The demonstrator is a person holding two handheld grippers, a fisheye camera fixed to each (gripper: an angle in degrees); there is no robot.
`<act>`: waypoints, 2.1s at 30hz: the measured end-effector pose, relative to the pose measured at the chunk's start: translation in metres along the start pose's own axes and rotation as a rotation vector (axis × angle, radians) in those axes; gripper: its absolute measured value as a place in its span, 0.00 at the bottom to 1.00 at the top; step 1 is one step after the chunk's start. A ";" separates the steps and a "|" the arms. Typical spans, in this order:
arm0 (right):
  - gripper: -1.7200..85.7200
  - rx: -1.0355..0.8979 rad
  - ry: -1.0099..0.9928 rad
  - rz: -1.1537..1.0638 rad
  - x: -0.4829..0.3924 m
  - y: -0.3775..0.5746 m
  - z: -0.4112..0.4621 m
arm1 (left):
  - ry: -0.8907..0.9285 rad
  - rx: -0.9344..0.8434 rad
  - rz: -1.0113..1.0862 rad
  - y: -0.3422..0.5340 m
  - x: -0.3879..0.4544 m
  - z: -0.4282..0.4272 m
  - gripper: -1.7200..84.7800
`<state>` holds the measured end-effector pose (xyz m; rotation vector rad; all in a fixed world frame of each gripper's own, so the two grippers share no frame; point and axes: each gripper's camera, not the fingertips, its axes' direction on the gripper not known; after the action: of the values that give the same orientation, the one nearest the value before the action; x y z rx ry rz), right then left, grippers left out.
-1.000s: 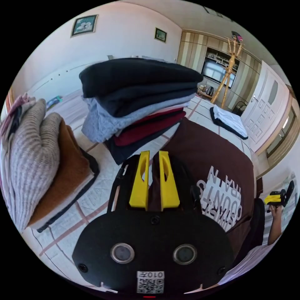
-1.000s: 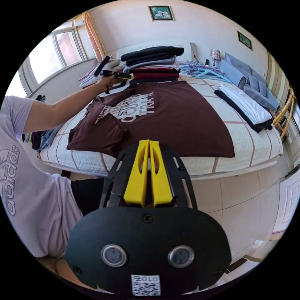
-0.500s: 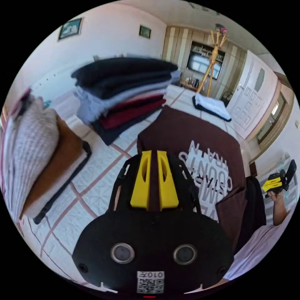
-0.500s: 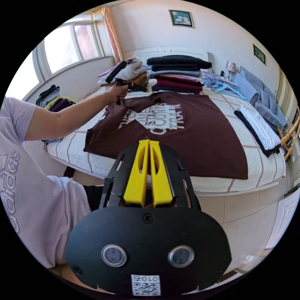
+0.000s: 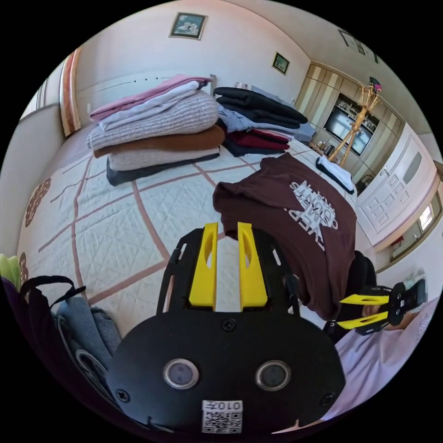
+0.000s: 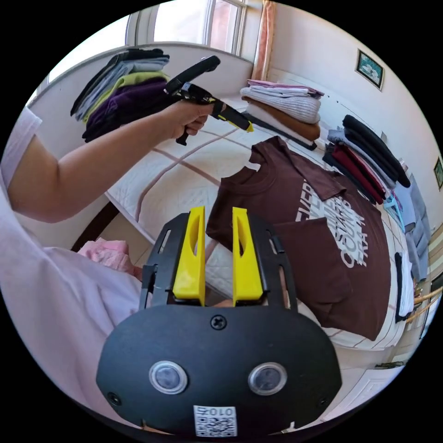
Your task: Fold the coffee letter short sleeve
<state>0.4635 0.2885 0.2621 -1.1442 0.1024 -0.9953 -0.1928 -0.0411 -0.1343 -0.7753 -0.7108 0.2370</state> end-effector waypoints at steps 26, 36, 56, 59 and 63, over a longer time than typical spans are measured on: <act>0.09 -0.089 0.231 -0.036 -0.081 0.007 0.146 | 0.134 -0.253 -0.001 -0.152 -0.029 0.065 0.11; 0.08 -0.103 0.201 0.014 -0.081 0.017 0.155 | 0.217 -0.279 0.043 -0.165 -0.028 0.058 0.08; 0.06 -0.051 0.151 0.018 -0.097 0.006 0.068 | 0.386 -0.241 -0.037 -0.194 -0.076 0.034 0.02; 0.06 -0.050 0.164 0.007 -0.101 0.001 0.049 | 0.385 -0.234 -0.035 -0.198 -0.078 0.027 0.02; 0.06 -0.025 0.102 -0.020 -0.105 -0.003 0.016 | 0.349 -0.235 -0.047 -0.195 -0.084 0.018 0.02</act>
<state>0.4089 0.3736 0.2295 -1.1193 0.1860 -1.0735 -0.2786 -0.2053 -0.0281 -0.9930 -0.4286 -0.0276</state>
